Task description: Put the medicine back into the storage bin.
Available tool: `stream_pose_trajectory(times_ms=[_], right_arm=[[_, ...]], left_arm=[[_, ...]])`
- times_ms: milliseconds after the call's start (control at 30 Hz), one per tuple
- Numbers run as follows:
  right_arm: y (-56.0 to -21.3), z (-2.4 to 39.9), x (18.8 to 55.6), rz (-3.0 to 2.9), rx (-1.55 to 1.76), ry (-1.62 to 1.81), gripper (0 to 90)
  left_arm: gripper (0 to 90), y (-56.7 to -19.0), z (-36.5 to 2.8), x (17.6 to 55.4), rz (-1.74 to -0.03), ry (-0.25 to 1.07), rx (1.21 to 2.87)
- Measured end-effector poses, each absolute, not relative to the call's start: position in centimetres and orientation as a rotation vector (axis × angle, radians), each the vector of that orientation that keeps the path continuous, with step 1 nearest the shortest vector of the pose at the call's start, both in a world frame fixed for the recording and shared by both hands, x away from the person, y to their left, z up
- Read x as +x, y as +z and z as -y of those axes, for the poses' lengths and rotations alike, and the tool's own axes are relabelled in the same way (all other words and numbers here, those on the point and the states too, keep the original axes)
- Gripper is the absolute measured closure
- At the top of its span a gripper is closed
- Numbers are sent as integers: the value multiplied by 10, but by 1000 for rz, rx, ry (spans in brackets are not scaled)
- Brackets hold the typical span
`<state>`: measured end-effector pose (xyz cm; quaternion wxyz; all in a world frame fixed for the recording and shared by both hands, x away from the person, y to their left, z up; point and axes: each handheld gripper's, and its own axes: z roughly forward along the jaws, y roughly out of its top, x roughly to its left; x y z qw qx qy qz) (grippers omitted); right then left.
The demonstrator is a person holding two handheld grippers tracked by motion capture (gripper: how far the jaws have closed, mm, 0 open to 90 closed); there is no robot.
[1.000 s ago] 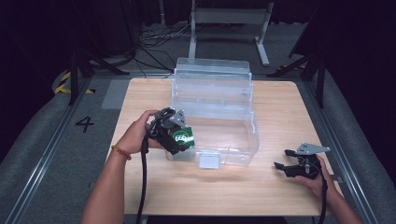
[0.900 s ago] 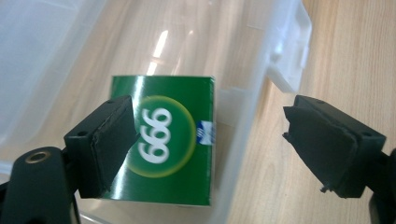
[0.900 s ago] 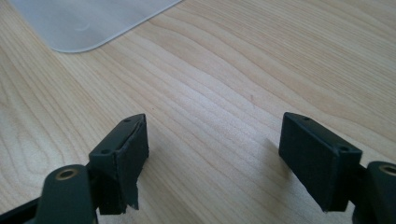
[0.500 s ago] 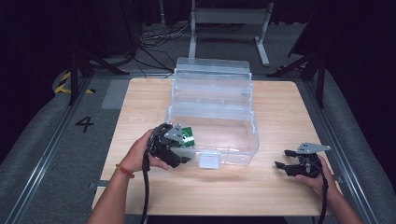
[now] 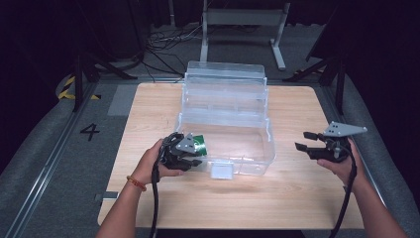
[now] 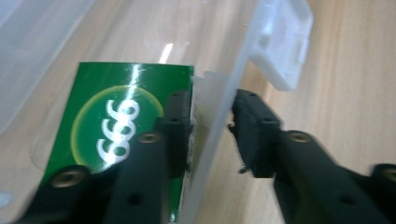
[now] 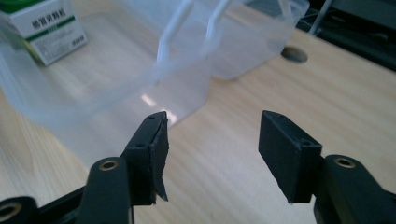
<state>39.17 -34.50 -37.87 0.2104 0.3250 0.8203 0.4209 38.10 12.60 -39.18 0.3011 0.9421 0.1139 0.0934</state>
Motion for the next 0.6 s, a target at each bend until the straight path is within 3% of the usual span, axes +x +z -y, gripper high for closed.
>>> stream_pose_trajectory(times_ms=[367,600], right_arm=[[-323,292,445,-2288,756,1182,487],[-310,261,486,-2342,732,1176,497]], left_arm=[[752,-395,-128,385,-295,217,2503],[769,-400,-130,387,-319,177,2486]])
